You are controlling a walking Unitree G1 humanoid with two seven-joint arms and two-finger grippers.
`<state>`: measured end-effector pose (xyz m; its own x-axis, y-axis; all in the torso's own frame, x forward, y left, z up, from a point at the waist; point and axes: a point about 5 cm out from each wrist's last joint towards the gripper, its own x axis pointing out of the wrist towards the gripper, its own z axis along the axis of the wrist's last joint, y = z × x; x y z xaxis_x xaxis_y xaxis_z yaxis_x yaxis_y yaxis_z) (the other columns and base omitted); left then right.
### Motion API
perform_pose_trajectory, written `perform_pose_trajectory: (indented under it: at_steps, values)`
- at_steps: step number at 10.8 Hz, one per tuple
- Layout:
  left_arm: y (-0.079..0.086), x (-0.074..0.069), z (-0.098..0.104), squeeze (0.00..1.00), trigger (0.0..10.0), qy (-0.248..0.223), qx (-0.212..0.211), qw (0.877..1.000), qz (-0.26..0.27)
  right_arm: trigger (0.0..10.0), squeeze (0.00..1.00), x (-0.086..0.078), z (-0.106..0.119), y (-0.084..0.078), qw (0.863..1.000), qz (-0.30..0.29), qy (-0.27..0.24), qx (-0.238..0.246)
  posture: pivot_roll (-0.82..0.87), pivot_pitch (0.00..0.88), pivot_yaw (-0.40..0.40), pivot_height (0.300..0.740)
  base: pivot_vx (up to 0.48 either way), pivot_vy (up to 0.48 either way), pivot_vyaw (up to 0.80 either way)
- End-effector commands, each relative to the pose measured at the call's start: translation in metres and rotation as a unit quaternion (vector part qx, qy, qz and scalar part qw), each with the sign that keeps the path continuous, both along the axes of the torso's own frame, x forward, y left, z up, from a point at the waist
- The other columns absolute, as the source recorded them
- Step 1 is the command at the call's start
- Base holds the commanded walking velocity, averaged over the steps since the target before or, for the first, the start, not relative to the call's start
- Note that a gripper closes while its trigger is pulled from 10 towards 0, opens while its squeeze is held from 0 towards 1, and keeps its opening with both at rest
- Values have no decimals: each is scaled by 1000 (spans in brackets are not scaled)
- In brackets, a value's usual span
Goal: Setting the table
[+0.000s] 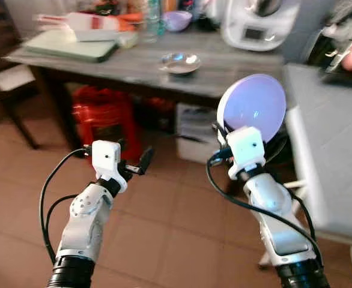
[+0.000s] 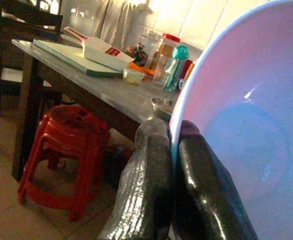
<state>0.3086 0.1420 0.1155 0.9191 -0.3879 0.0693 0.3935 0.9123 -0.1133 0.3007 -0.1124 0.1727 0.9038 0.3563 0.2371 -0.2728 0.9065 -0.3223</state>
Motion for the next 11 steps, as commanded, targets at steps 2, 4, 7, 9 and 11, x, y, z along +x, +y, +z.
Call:
perform_pose_trajectory:
  at_steps: [2,4,7,9,11]
  values:
    - [-9,0,0,0,10000,-2,2,1000,-13,10000,0,-1,2,-7,1000,-11,-6,-1,60,67,-28,740,0,480,0]
    - [-6,2,3,0,10000,-17,10,1000,14,10000,0,-2,1,-9,1000,-16,-5,-1,59,68,-30,740,0,480,0]
    - [9,0,-2,0,10000,-18,39,997,61,10000,0,-10,-9,-16,999,-36,13,10,63,68,-31,740,0,320,0]
    - [12,-2,-3,0,10000,-22,35,996,76,10000,0,-13,-12,-16,999,-40,18,12,66,70,-30,740,0,0,0]
    - [14,-3,1,0,10000,-33,23,996,84,10000,0,-15,-11,-14,999,-41,13,9,62,71,-25,740,0,0,0]
